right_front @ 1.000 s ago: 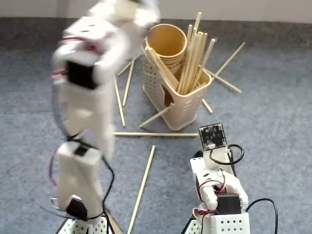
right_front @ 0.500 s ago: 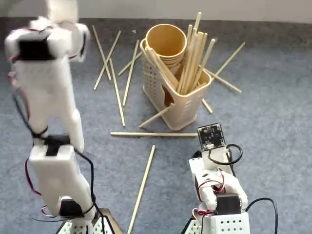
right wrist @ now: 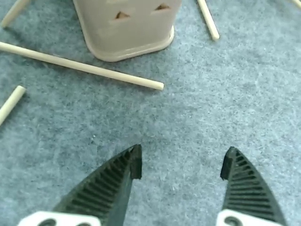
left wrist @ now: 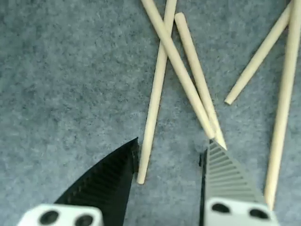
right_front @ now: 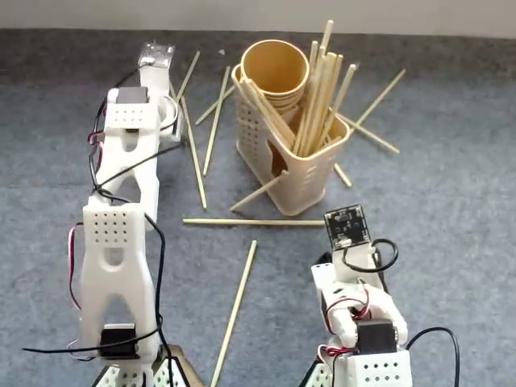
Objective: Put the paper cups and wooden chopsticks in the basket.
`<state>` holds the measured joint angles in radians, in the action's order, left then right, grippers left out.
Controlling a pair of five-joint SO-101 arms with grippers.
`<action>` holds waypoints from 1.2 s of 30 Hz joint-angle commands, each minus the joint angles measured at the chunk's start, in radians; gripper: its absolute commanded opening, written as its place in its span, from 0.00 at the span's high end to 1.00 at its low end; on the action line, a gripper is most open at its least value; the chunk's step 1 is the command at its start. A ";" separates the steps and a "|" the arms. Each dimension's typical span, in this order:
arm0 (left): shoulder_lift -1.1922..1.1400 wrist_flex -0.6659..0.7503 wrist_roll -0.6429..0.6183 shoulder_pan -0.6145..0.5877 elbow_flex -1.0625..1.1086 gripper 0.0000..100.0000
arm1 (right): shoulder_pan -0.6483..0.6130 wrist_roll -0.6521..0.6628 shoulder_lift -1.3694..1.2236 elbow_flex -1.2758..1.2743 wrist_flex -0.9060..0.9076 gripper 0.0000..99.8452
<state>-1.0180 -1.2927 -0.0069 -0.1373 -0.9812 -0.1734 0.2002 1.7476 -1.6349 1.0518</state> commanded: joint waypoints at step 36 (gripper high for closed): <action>-0.291 -0.347 -0.072 0.053 -0.539 0.98 | -0.010 0.011 0.008 0.002 -0.035 0.72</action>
<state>-1.3080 -1.5888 -0.0836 -0.0376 -1.4400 -0.1765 0.2002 1.7476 -1.6364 1.0365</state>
